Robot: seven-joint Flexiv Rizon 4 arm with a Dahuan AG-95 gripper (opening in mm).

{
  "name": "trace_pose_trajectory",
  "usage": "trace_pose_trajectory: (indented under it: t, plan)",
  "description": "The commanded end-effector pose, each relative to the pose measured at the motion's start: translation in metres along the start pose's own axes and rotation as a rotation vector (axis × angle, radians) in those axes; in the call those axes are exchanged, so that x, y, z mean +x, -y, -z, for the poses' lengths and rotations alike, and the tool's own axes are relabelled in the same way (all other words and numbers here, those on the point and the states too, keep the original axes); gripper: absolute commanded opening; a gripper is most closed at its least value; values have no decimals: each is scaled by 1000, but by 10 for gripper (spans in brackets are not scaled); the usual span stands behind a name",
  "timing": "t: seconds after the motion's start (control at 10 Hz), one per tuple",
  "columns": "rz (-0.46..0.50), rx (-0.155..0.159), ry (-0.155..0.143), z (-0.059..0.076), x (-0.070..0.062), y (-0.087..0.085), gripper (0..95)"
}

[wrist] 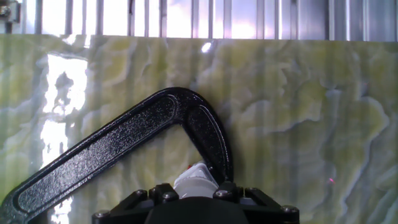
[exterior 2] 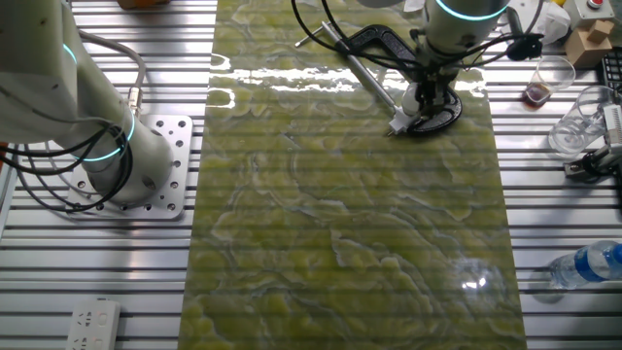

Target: Take out the light bulb by rotating it

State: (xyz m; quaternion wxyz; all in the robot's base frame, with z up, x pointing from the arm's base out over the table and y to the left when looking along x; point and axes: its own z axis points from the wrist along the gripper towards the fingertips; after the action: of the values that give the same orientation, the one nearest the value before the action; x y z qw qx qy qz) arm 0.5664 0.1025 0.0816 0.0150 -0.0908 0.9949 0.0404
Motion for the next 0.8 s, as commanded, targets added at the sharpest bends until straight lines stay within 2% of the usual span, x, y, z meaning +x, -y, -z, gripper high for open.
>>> trace_pose_trajectory:
  t: [0.1, 0.5, 0.8]
  plan:
    - [158, 76, -27, 0, 0, -1, 0]
    - [170, 59, -26, 1, 0, -1, 0]
    - [169, 59, -27, 0, 0, -3, 0]
